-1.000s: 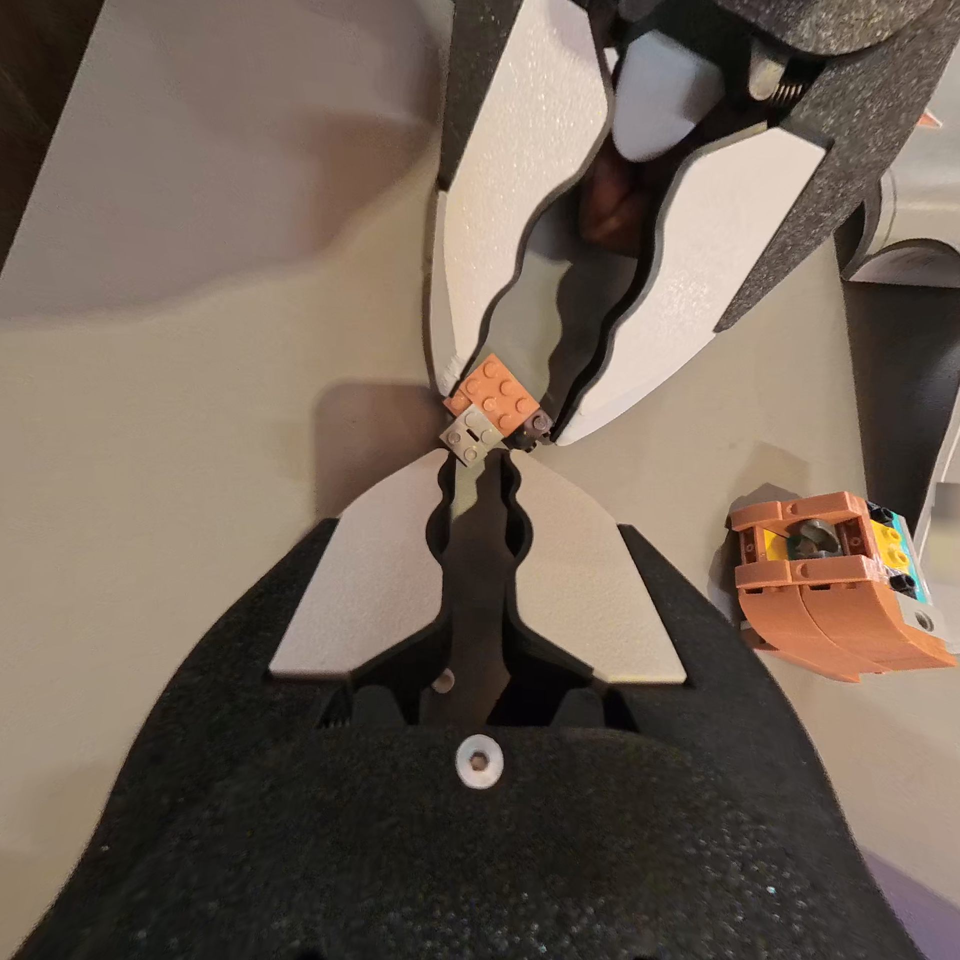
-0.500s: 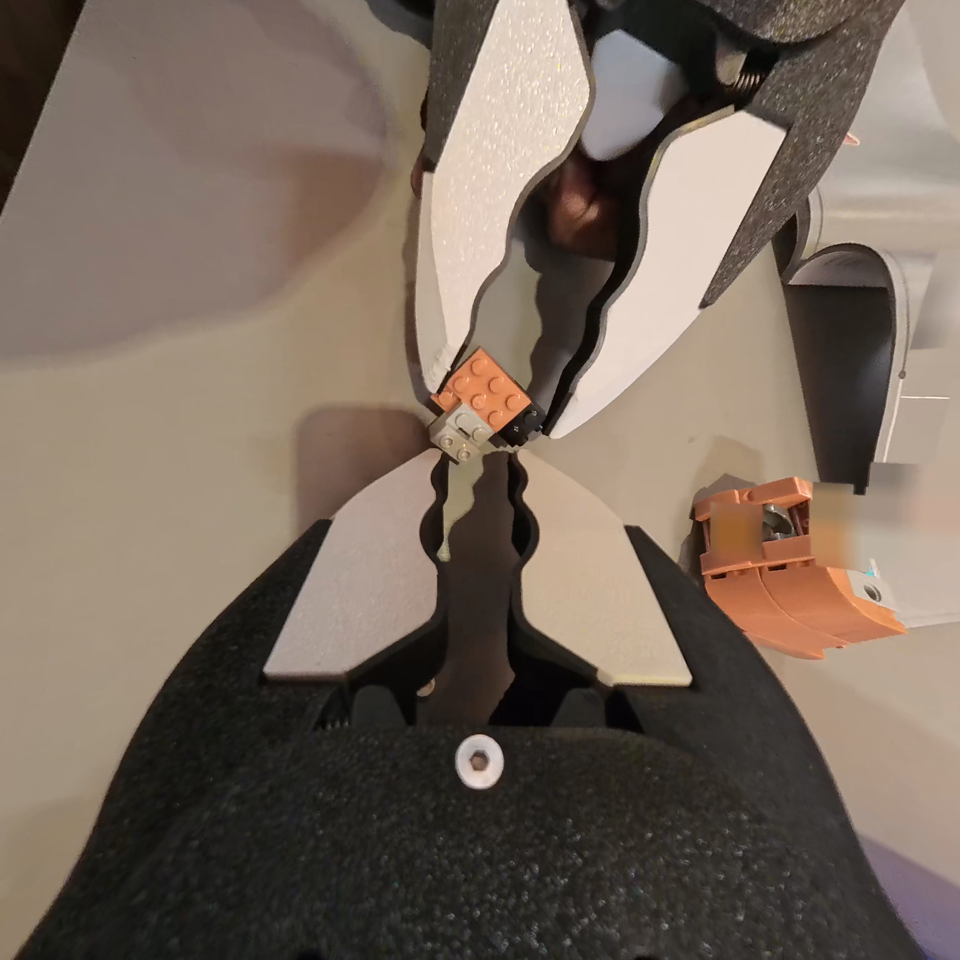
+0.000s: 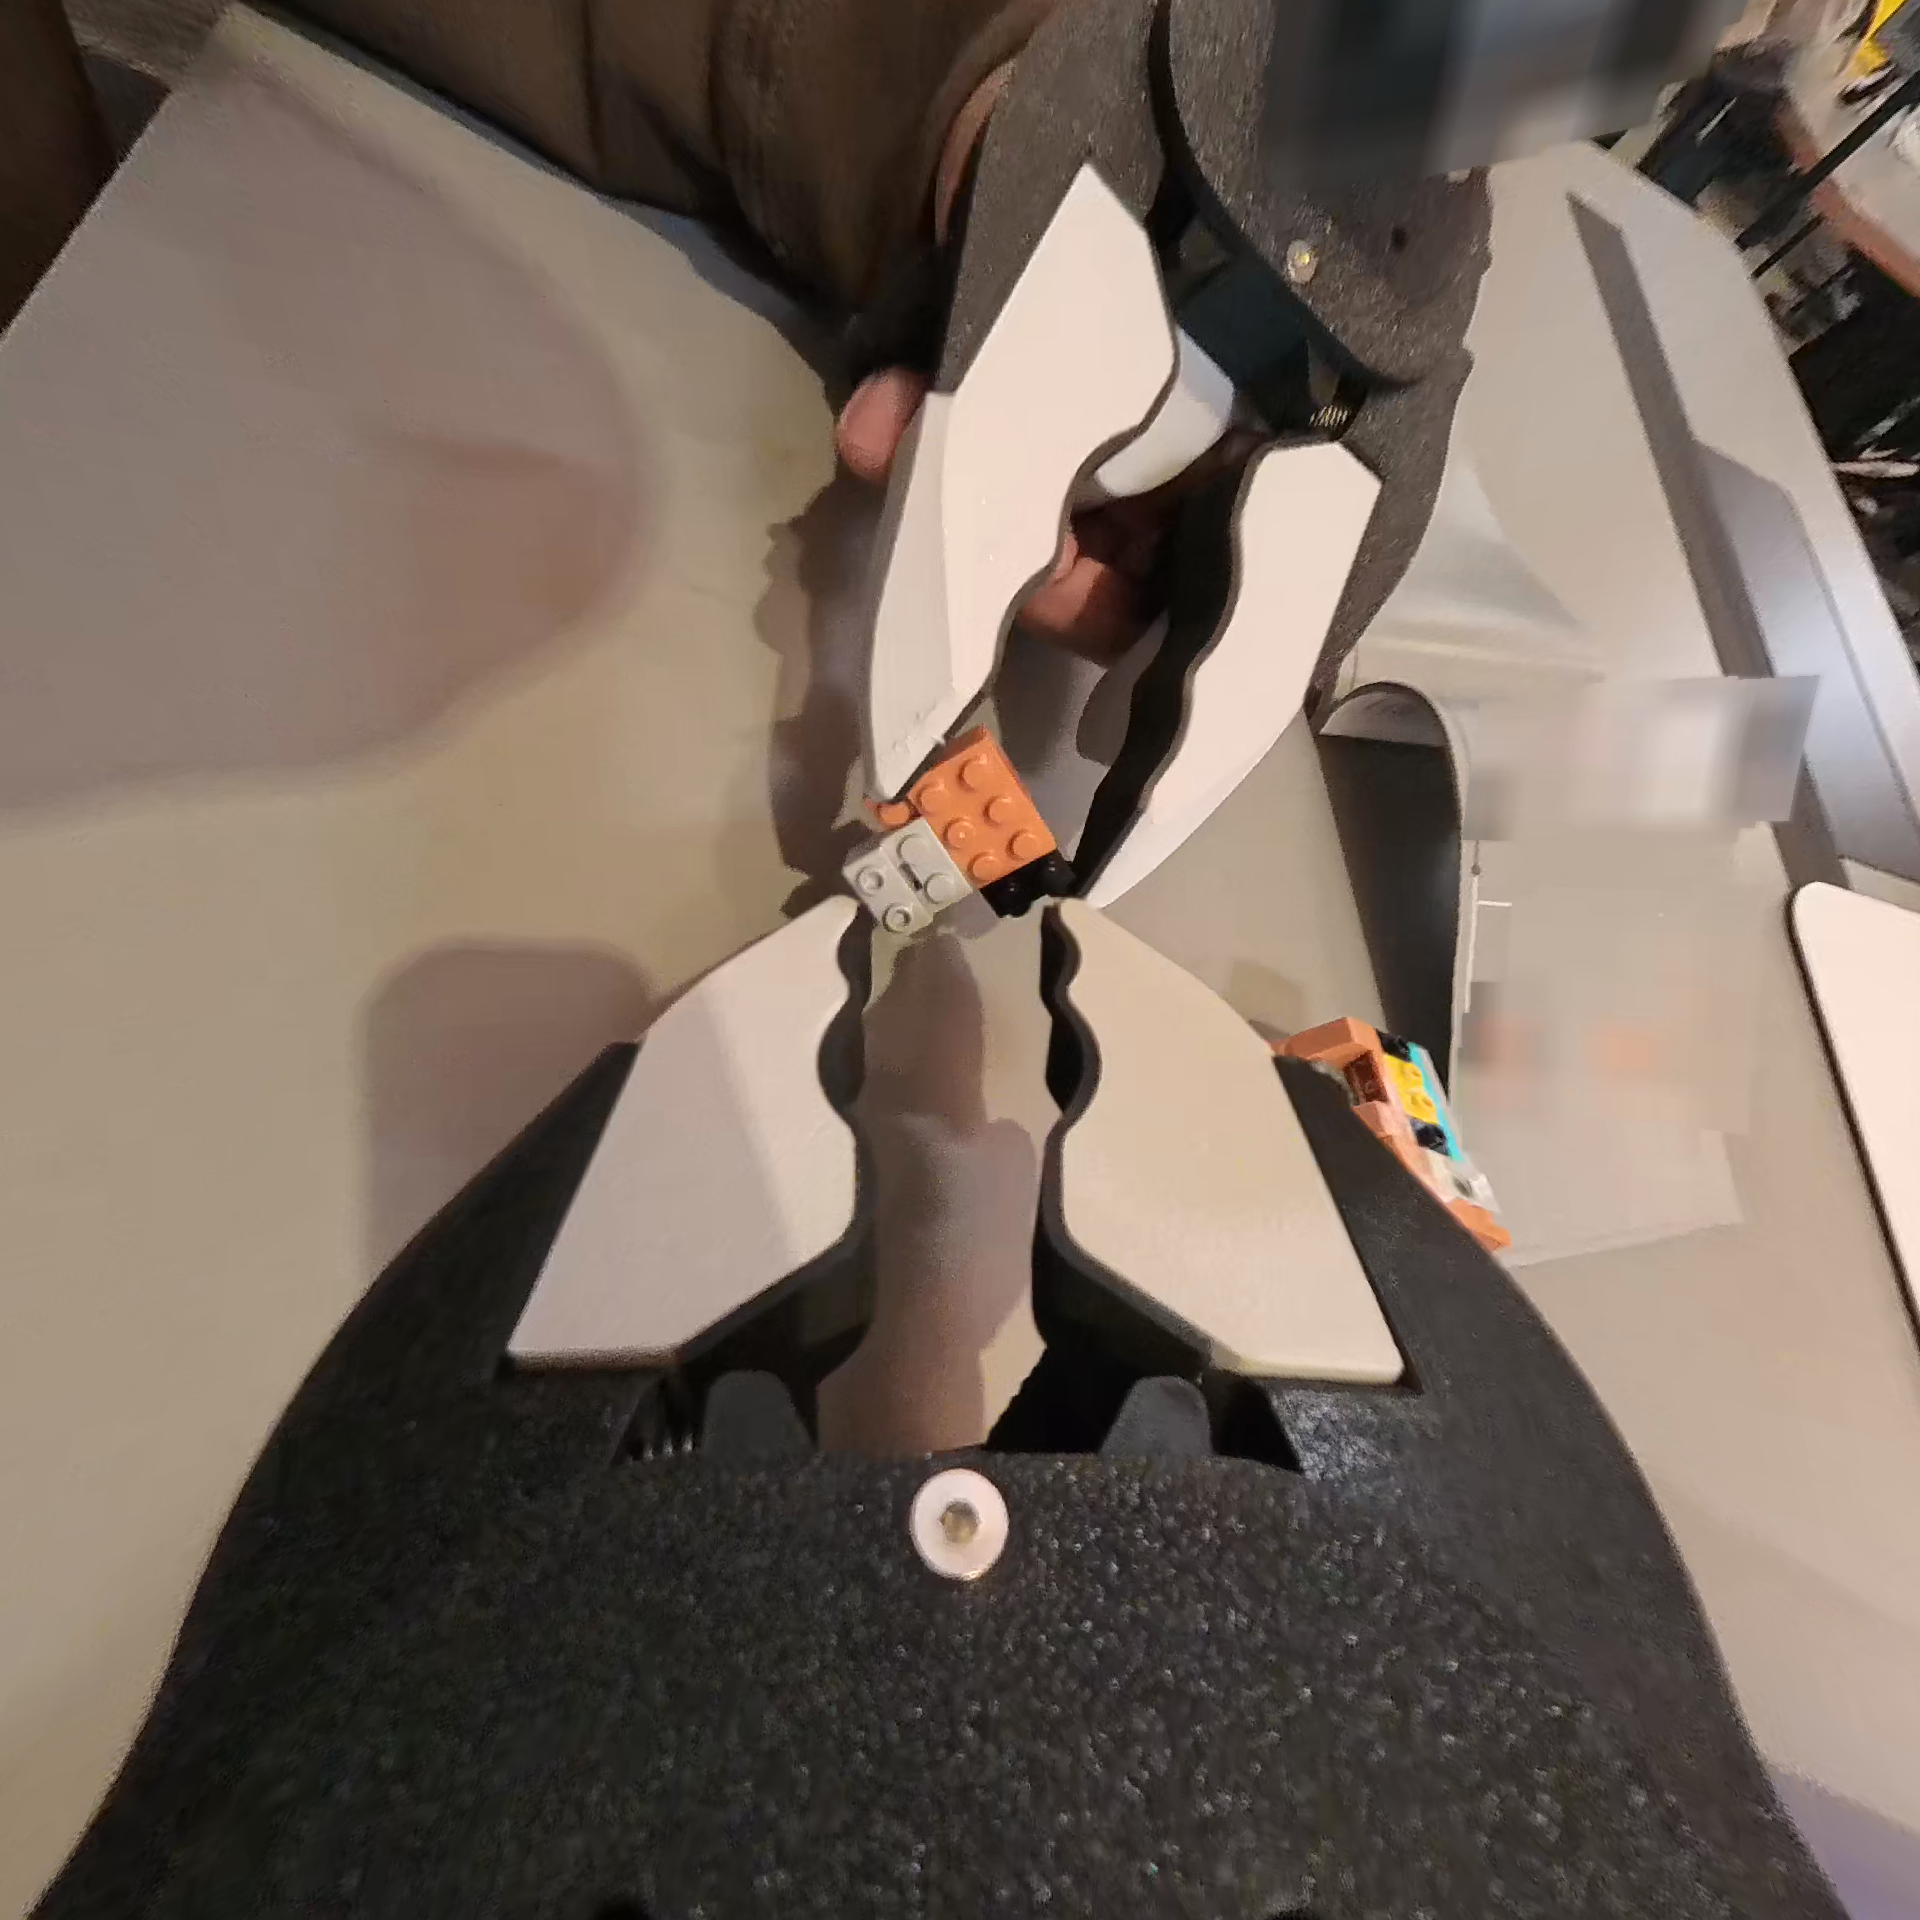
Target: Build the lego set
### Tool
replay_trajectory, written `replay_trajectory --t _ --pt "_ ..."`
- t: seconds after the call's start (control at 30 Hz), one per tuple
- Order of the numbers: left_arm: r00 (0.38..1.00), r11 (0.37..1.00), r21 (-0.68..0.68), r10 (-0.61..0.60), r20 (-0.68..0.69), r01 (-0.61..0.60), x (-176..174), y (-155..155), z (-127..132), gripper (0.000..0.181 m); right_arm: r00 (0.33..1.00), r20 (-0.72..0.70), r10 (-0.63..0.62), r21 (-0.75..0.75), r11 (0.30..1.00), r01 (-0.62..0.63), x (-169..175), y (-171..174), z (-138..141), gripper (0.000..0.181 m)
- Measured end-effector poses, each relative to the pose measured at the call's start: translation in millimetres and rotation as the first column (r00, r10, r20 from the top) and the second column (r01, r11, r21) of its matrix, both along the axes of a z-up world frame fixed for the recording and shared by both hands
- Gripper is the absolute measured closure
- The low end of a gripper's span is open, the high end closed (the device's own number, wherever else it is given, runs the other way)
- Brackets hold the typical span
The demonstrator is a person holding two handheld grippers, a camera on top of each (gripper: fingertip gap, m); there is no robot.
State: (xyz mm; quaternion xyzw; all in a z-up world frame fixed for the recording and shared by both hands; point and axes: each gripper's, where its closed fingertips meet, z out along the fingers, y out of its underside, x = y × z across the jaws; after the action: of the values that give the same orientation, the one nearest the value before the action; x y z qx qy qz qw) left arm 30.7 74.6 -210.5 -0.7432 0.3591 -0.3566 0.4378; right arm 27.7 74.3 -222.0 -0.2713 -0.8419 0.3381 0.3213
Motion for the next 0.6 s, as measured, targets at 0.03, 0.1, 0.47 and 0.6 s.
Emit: replay_trajectory --t 0.03,0.1,0.47,0.6 --pt "1.0 1.0 0.003 0.001 0.02 -0.001 0.0 0.2 2.6 0.144 1.0 -0.02 0.002 0.003 1.0 -0.002 -0.6 -0.1 2.5 0.149" --pt "0.998 1.0 0.011 0.005 0.061 -0.006 -0.9 1.0 8.2 0.144 0.998 -0.062 0.0 0.005 1.0 0.0 -2.1 0.4 7.8 0.15" --pt "0.972 0.999 0.026 0.039 0.233 -0.047 -4.6 6.4 37.2 0.144 0.966 -0.255 -0.036 0.016 0.999 0.041 -8.0 4.1 35.6 0.15" --pt "0.962 0.998 0.016 0.057 0.267 -0.063 -5.4 8.9 42.7 0.144 0.954 -0.296 -0.049 0.025 0.998 0.059 -9.2 6.3 40.9 0.15"
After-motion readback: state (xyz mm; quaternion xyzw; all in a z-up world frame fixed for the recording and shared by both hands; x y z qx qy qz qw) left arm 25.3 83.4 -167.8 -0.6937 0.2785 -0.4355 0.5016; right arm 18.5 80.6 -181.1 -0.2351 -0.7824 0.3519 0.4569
